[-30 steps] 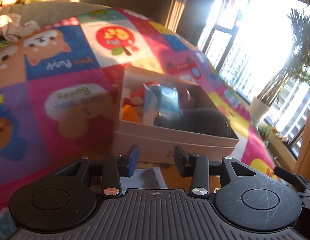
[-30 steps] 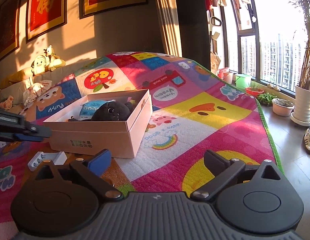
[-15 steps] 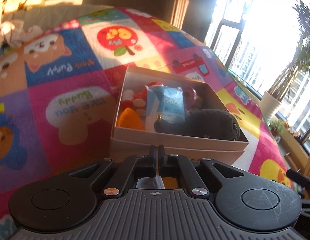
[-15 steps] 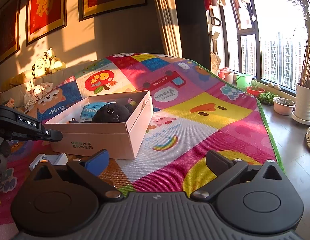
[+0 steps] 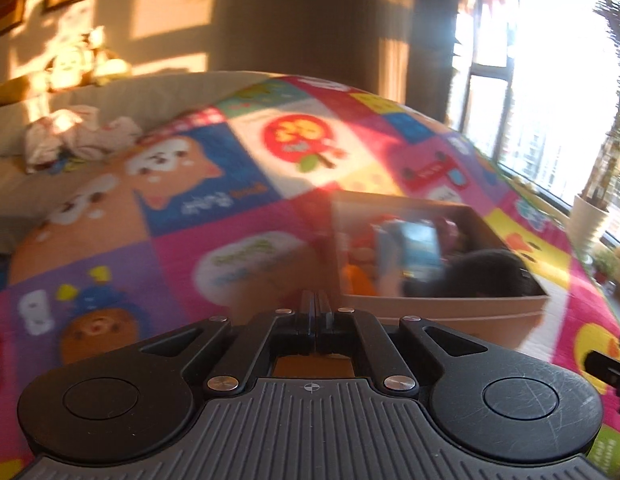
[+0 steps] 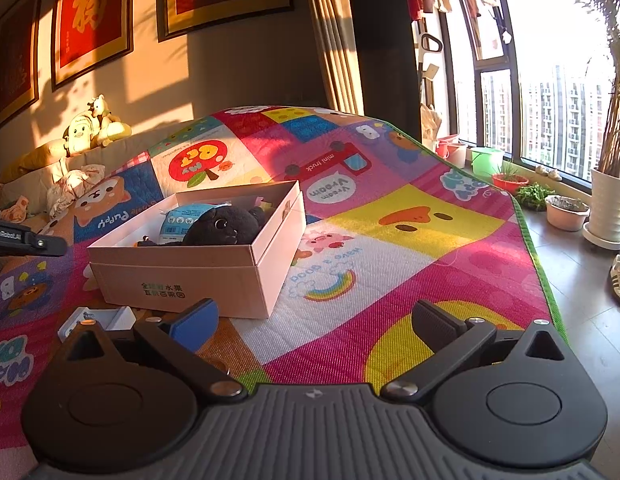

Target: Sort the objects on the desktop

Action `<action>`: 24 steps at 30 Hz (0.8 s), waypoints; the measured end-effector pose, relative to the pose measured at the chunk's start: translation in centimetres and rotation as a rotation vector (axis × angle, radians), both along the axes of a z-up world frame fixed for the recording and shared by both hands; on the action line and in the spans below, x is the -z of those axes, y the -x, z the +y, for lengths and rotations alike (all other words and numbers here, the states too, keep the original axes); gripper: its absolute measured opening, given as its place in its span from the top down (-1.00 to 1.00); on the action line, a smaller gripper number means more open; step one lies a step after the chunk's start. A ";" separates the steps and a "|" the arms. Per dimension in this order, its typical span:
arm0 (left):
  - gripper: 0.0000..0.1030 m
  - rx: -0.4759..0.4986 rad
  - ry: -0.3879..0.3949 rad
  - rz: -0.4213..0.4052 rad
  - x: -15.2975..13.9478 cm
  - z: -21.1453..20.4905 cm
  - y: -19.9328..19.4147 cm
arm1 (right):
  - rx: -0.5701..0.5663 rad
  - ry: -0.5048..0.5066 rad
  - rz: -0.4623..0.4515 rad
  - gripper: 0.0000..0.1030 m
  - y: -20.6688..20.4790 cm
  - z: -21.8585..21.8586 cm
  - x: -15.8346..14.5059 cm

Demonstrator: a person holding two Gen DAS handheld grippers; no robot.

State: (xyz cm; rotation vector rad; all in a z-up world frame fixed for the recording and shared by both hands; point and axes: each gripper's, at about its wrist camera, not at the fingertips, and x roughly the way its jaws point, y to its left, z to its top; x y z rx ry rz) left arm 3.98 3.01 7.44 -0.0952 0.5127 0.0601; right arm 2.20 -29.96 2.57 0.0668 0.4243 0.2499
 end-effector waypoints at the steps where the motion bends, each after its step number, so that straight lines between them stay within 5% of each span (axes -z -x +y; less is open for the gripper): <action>1: 0.97 -0.021 -0.002 -0.003 -0.1 0.7 0.1 | 0.001 0.000 0.000 -1.00 0.0 0.0 0.0; 11: 0.94 -0.382 -0.087 0.007 -0.8 10.9 3.7 | 0.003 0.005 0.006 -1.00 -0.1 0.0 0.1; 13: 0.46 -0.407 -0.083 0.060 -0.6 12.8 4.4 | 0.002 0.010 0.009 -1.00 -0.1 0.1 0.2; 14: -0.16 -0.399 -0.055 0.095 -0.4 13.8 4.7 | 0.002 0.013 0.011 -1.00 -0.1 0.1 0.2; 15: -0.56 -0.396 -0.007 0.120 -0.3 14.7 5.2 | 0.002 0.017 0.013 -1.00 -0.2 0.2 0.1; 18: -0.74 -0.390 0.098 0.126 -0.5 16.6 7.3 | 0.005 0.025 0.018 -1.00 -0.2 0.3 0.1; 21: -0.90 -0.502 0.163 0.025 -2.3 18.2 10.2 | 0.008 0.033 0.021 -1.00 -0.3 0.4 0.1; 24: -0.94 -0.663 0.123 -0.084 -4.6 19.1 12.7 | 0.009 0.041 0.022 -1.00 -0.3 0.6 0.1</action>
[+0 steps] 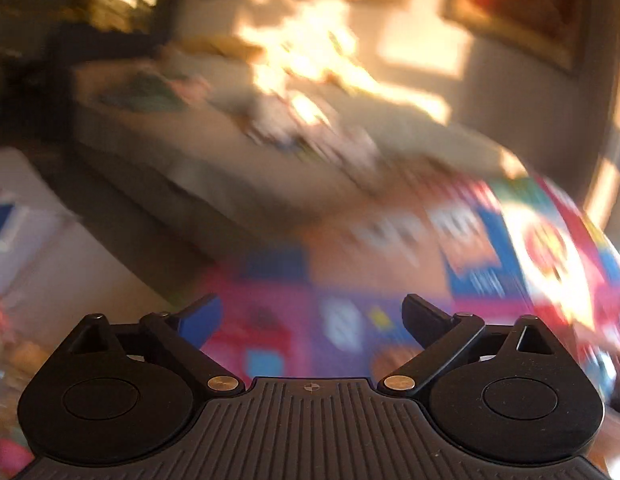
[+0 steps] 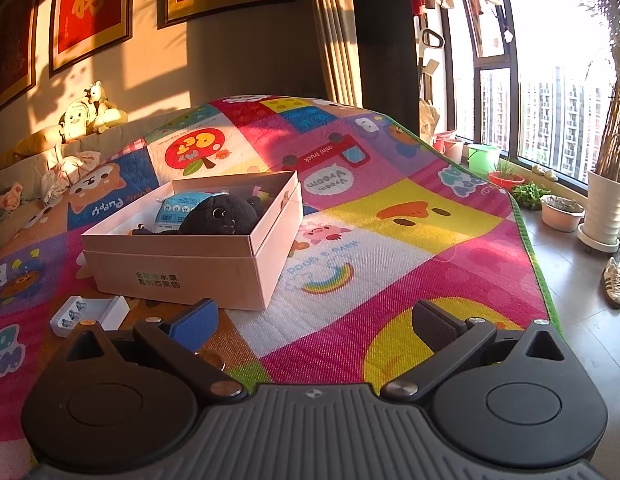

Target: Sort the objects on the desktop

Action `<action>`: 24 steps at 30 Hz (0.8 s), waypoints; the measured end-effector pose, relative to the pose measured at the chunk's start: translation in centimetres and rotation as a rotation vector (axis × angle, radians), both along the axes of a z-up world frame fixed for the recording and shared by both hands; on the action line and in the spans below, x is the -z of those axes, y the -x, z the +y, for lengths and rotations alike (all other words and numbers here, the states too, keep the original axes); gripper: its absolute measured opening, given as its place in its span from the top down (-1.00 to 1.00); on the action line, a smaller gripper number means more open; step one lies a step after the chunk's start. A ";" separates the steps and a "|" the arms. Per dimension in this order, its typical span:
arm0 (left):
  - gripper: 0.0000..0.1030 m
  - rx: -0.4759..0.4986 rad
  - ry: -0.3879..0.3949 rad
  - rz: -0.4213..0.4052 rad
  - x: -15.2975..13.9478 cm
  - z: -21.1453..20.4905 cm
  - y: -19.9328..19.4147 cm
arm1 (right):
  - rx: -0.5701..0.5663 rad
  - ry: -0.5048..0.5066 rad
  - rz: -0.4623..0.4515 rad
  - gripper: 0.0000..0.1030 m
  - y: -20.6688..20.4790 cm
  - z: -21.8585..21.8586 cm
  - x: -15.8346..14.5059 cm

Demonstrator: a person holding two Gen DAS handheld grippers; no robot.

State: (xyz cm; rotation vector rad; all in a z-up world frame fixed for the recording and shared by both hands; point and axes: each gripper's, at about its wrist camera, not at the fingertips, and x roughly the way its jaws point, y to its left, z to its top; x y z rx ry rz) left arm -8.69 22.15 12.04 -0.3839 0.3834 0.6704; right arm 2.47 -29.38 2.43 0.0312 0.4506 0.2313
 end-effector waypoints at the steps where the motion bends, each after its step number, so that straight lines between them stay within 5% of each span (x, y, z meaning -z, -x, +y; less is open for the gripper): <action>1: -0.95 -0.031 -0.033 -0.007 -0.6 -0.2 0.3 | 0.000 0.002 0.000 -1.00 0.0 0.0 0.0; 3: -0.96 0.000 -0.064 -0.004 -1.2 -1.0 0.3 | 0.001 0.005 0.002 -1.00 0.0 0.1 0.0; 5: -0.97 0.136 -0.038 0.005 -0.8 -2.9 -0.7 | 0.001 0.010 0.007 -1.00 -0.1 0.1 0.0; 9: -0.98 0.571 0.013 0.074 2.2 -10.7 -5.1 | -0.001 0.021 -0.001 -1.00 0.1 0.2 -0.2; 13: -0.98 0.874 -0.072 0.198 6.4 -20.4 -9.0 | -0.104 0.012 0.043 -1.00 1.3 -0.1 -0.6; 18: -0.98 0.872 -0.119 0.292 9.1 -25.7 -11.7 | -0.255 0.153 0.084 -1.00 4.2 1.0 -0.7; 24: -0.98 0.774 -0.142 0.362 10.3 -24.7 -14.0 | -0.299 0.194 0.080 -1.00 5.3 2.5 -0.3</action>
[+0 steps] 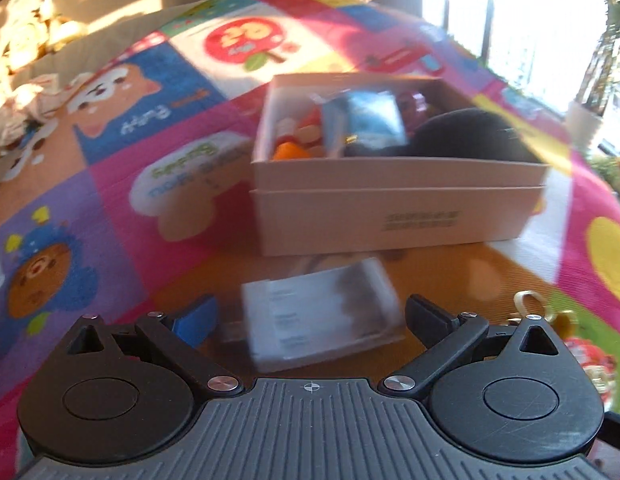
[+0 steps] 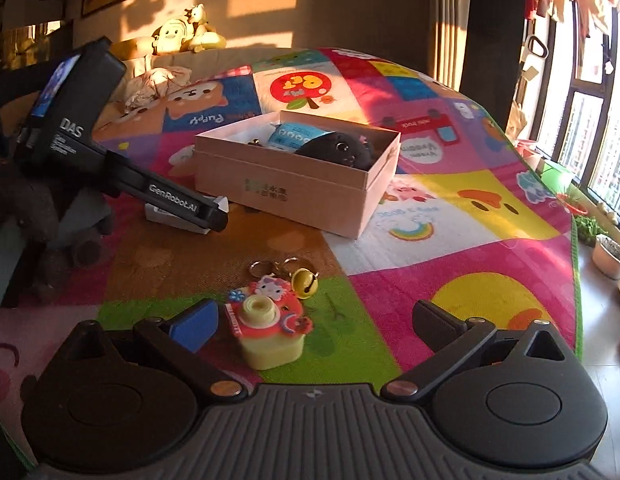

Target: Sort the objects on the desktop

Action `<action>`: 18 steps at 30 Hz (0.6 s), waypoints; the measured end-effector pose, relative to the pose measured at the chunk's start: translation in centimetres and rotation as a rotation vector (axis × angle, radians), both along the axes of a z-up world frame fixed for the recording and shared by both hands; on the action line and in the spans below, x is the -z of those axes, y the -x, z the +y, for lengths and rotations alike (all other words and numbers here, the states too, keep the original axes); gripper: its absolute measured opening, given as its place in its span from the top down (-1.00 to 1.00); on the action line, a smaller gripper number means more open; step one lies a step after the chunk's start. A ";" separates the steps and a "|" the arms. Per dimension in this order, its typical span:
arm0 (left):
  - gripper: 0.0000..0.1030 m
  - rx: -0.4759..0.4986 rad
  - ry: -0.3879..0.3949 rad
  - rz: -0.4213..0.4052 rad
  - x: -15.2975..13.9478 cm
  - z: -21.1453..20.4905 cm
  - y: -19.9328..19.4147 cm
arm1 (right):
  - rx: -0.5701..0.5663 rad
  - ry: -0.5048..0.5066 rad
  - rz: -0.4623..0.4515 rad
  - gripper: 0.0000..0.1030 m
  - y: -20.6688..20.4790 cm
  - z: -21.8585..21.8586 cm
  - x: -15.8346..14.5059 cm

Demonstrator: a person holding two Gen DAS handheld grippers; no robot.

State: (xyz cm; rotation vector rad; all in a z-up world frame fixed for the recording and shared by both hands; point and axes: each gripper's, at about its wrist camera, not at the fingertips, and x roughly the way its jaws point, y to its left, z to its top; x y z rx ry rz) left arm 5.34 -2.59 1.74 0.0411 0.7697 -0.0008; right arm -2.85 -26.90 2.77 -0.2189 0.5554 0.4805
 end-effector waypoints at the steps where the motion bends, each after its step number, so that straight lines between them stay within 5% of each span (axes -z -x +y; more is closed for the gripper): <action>1: -0.98 -0.005 -0.009 0.002 0.0 0.3 -0.2 | 0.002 -0.002 0.001 -1.00 -0.2 0.2 0.1; 5: -0.98 -0.007 -0.033 0.010 0.0 1.9 0.1 | -0.007 -0.010 0.020 -1.00 -0.7 0.6 0.4; 11: -0.98 0.090 0.063 0.002 0.2 2.1 0.3 | -0.026 -0.021 0.038 -1.00 -1.1 0.7 0.5; 13: -0.91 0.101 0.059 -0.007 0.3 1.6 0.3 | -0.030 -0.026 0.048 -1.00 -1.3 0.8 0.5; 14: -0.63 0.103 0.042 -0.014 0.3 1.3 0.3 | -0.032 -0.028 0.054 -1.00 -1.5 0.9 0.5; 18: -0.59 0.127 0.049 -0.024 -0.2 1.5 1.0 | -0.032 -0.026 0.096 -0.97 -2.3 1.2 0.6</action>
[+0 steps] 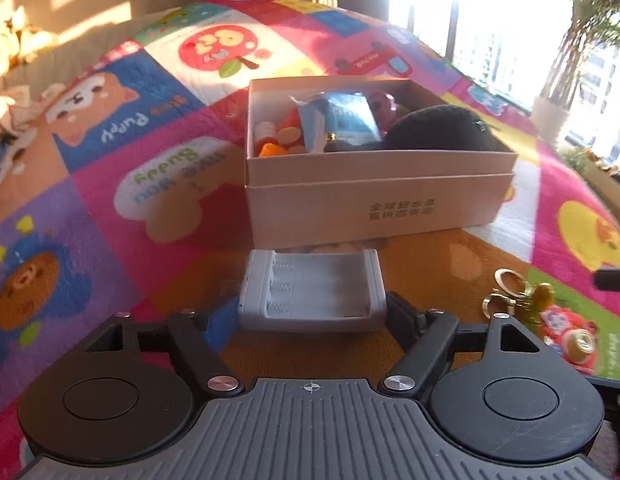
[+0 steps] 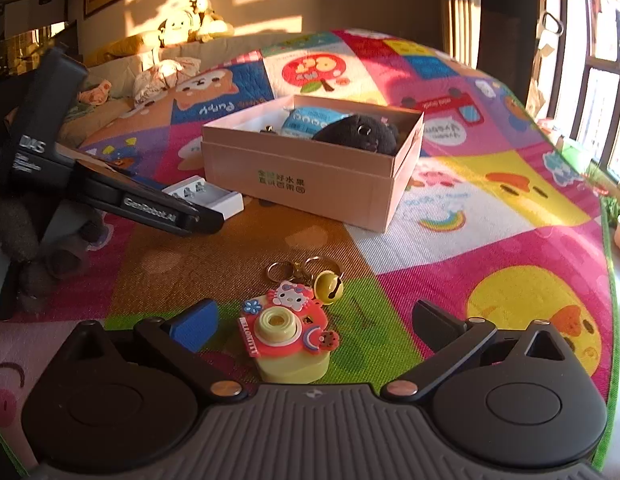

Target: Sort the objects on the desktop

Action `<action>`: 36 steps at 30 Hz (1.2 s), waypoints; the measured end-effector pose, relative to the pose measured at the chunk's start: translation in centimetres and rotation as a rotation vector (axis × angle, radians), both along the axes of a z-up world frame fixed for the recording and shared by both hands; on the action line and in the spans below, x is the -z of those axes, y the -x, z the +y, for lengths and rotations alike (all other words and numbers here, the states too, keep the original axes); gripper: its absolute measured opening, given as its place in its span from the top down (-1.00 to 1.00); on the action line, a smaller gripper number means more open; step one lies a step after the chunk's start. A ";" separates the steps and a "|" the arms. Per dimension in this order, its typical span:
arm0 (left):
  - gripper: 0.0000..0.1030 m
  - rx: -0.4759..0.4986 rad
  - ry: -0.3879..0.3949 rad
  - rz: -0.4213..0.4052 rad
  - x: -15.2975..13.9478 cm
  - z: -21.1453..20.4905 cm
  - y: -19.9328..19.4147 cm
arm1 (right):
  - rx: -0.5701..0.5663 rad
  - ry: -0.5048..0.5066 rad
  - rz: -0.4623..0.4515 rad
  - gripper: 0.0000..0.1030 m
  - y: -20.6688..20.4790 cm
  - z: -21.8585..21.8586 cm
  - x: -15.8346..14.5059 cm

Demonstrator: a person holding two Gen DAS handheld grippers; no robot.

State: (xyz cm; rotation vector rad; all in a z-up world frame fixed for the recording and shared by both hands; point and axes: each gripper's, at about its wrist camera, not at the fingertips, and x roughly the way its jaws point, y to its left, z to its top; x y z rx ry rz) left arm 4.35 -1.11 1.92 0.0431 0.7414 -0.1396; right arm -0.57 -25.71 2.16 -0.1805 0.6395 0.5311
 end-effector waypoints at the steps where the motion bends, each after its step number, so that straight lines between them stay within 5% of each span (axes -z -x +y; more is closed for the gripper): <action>1: -0.59 0.003 -0.005 -0.006 -0.1 0.1 0.5 | -0.004 0.003 0.013 -0.86 -0.2 0.1 0.0; 5: -0.59 0.040 -0.011 -0.003 -0.1 0.6 2.9 | -0.040 0.014 0.053 -0.61 -0.1 0.6 0.1; 7: -0.59 0.056 -0.012 0.005 -0.1 0.9 4.3 | -0.073 0.032 0.069 -0.13 0.1 0.9 0.1; 9: -0.59 0.067 -0.015 -0.001 -0.3 1.2 5.6 | -0.091 0.054 0.071 0.08 0.4 1.2 -0.2; 12: -0.59 0.081 0.002 -0.045 -1.6 1.5 7.2 | -0.125 0.066 0.064 0.14 1.1 1.2 -1.4; 20: -0.59 0.115 0.031 -0.310 -8.1 0.7 6.5 | -0.140 -0.013 -0.186 0.17 2.8 -0.6 -11.3; 25: -0.59 0.088 0.050 -0.328 -9.0 0.5 3.7 | -0.091 -0.097 -0.250 0.17 -1.2 -0.5 -16.1; 30: -0.59 0.037 0.072 -0.277 -7.8 1.4 1.0 | -0.011 -0.134 -0.226 0.16 -9.4 2.2 -16.3; 33: -0.59 0.008 0.078 -0.267 -7.1 2.4 0.2 | 0.043 -0.156 -0.186 -0.21 -13.8 3.0 -14.4; 36: -0.59 0.001 0.082 -0.258 -6.6 2.8 -0.7 | 0.076 -0.219 -0.156 -0.40 -14.0 1.8 -12.4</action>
